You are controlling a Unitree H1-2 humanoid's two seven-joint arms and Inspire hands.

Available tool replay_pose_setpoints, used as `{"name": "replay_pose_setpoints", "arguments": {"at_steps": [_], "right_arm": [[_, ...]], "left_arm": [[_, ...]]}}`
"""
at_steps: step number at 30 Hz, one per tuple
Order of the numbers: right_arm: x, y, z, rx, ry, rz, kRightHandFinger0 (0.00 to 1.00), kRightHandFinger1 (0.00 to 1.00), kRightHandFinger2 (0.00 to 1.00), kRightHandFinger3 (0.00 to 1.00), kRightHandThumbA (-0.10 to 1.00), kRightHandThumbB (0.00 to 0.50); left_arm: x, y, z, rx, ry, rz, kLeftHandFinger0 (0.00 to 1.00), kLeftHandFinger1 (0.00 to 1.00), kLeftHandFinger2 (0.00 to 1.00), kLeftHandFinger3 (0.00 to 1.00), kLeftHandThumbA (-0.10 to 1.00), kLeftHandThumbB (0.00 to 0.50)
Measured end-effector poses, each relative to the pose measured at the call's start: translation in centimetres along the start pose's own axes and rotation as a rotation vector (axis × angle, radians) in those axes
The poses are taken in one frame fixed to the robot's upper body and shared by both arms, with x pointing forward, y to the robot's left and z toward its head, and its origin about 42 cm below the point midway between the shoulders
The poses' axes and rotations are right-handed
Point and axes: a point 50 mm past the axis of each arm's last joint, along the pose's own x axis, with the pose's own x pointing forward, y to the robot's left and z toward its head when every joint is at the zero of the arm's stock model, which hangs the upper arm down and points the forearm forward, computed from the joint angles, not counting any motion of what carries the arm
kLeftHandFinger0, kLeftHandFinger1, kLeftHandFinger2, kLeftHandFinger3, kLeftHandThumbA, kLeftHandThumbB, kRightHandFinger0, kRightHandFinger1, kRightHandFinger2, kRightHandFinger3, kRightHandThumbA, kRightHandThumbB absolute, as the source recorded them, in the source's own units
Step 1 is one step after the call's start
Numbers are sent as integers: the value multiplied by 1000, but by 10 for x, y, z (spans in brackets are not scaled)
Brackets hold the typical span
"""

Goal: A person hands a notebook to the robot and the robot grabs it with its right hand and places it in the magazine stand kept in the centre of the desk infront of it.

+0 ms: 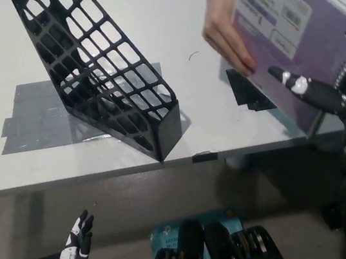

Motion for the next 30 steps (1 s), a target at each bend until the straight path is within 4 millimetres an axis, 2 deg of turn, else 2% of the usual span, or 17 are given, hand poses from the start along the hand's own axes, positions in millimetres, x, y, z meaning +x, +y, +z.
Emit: {"name": "replay_pose_setpoints", "arguments": {"at_steps": [1,3,4,5,6,7,9,10,12,17,21,30], "right_arm": [[8,0,-3,-6,6,5,1000,1000,1000,1000,1000,252],[16,0,-5,-13,7,11,1000,1000,1000,1000,1000,187],[21,0,-6,-16,8,14,888,930,997,1000,1000,150],[25,0,-6,-19,12,14,497,506,551,613,1000,124],[29,-1,-7,-21,17,15,225,292,368,458,1000,121],[31,-2,-8,-21,25,15,9,12,17,34,1000,114],[35,-4,-9,-26,40,15,0,0,0,0,1000,115],[38,-5,-10,-35,56,16,0,0,0,0,1000,91],[39,-5,-10,-40,83,17,0,0,0,0,1000,78],[38,-3,-13,-34,136,17,0,0,0,0,1000,92],[37,1,-15,-16,176,20,0,0,0,0,1000,59],[33,8,-19,95,255,29,0,0,0,0,1000,85]], "left_arm": [[0,0,0,1,-1,2,1000,1000,1000,1000,1000,500],[0,1,0,2,0,2,1000,1000,1000,1000,1000,500],[0,1,0,3,0,3,1000,1000,1000,1000,1000,500],[0,2,0,4,0,3,1000,1000,1000,1000,1000,500],[0,2,0,5,0,3,1000,1000,1000,1000,1000,500],[0,2,0,6,0,3,1000,1000,1000,1000,1000,500],[0,3,0,8,0,3,1000,1000,1000,1000,1000,500],[0,4,0,7,0,4,1000,1000,1000,1000,1000,500],[0,4,0,8,-1,4,1000,1000,1000,1000,1000,500],[1,4,0,7,-2,5,1000,1000,1000,1000,1000,500],[1,4,0,5,-2,5,1000,1000,1000,1000,1000,500],[1,4,0,3,-2,6,1000,1000,1000,1000,1000,500]]}}
